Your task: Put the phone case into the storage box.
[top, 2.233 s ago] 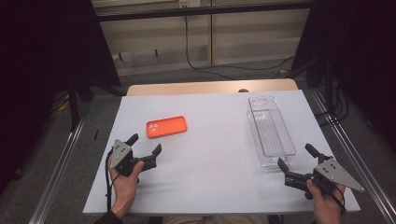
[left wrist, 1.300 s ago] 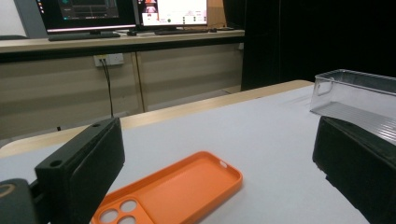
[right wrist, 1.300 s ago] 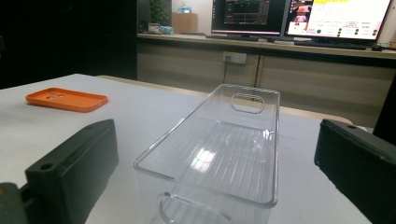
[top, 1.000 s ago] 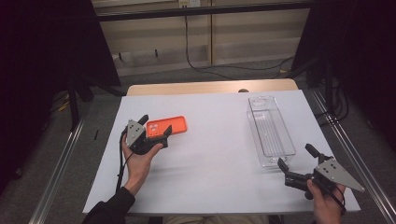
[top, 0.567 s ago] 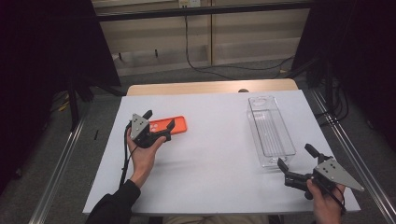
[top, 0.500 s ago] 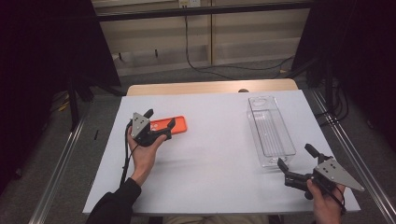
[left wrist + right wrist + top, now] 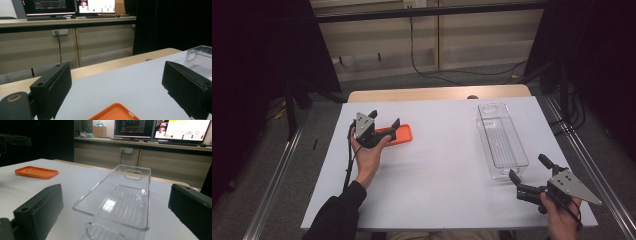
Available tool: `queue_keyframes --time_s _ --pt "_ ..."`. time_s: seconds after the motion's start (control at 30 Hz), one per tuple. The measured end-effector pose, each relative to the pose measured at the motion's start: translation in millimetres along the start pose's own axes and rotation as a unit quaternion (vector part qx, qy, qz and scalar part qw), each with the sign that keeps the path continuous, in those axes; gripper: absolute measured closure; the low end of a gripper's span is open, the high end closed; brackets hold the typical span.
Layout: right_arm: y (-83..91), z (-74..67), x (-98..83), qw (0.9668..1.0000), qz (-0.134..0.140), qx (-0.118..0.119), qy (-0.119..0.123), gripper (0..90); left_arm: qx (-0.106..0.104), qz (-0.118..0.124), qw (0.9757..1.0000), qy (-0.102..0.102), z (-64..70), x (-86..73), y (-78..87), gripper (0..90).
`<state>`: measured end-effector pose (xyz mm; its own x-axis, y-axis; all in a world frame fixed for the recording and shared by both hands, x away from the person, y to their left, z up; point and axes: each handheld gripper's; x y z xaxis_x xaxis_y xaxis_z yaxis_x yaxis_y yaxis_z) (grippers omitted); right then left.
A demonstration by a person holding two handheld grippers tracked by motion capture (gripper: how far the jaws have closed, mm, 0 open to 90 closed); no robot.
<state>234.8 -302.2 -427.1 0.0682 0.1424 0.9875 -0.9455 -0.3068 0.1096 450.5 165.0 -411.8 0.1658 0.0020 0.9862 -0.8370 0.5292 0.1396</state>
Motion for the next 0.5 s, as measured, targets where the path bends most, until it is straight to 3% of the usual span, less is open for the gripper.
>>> queue_keyframes --time_s 0.13,0.43,0.5 --pt "0.3 0.2 0.0 1.0000 0.001 0.000 0.000 0.0 -0.002 0.009 1.0000 0.000 -2.5 0.6 -2.5 15.0" --pt "0.3 -0.2 0.1 1.0000 0.001 0.000 0.001 0.0 0.012 0.005 0.9999 -0.009 -9.5 0.1 -7.4 26.7" --pt "0.3 -0.1 0.1 1.0000 0.000 0.000 0.000 0.0 0.007 0.004 0.9999 -0.010 -10.9 1.1 -8.7 30.1"
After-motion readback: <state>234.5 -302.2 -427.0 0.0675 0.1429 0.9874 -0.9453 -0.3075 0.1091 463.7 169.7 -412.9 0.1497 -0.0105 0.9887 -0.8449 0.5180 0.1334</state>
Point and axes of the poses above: each handheld gripper's, and its own axes: y roughly backward along the jaws, x roughly out of its top, z roughly to its right, and after that the axes turned 5 degrees about y, right-handed
